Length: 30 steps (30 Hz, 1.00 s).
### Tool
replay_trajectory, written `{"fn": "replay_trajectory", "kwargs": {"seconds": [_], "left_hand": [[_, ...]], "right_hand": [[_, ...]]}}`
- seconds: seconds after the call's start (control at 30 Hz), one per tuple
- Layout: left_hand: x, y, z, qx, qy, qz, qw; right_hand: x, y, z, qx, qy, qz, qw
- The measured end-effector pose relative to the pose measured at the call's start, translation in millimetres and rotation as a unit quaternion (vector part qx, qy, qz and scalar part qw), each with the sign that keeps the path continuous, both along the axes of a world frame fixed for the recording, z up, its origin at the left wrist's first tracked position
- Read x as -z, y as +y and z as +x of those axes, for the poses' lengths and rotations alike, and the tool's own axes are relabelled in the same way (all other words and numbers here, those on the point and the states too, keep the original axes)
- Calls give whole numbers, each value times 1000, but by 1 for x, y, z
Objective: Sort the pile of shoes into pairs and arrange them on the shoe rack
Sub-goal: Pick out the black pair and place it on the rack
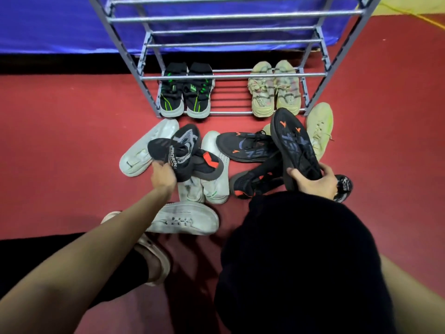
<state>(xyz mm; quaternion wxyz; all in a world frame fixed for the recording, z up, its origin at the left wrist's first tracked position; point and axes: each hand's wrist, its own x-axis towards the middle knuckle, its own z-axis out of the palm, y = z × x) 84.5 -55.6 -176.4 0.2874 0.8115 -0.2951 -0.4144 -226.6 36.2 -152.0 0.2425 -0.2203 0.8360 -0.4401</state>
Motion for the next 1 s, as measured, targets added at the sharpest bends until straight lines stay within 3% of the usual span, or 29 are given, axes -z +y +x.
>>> {"fn": "replay_trajectory", "kwargs": {"seconds": [0.07,0.13,0.2,0.27,0.33,0.4,0.5,0.6,0.83,1.0], "left_hand": [[4,5,-12,18,-40,117,992],[-4,10,-34,27,-187,156,969],[-14,11,-56,84,-310,30,947],[-15,8,-77,211,-324,-139,912],[-12,0,-106,299,-208,-172,915],[-2,-13,-136,311,-81,-81,944],[20,-33,-173,213,87,48,972],[37,-50,-193,65,226,106,966],[68,-67,-204,-55,287,134,947],[65,-68,-201,-71,238,95,964]], "right_hand": [[-1,3,-4,2,7,1,1000],[-1,5,-7,4,8,-2,1000],[0,8,-11,3,11,-17,1000],[2,13,-17,-2,11,-27,1000],[6,18,-24,-11,13,-30,999],[12,22,-32,-25,18,-34,999],[24,24,-43,-55,30,-41,997],[38,22,-51,-77,21,-37,996],[59,19,-66,-158,-45,19,986],[55,13,-73,-112,-123,-15,986]]}}
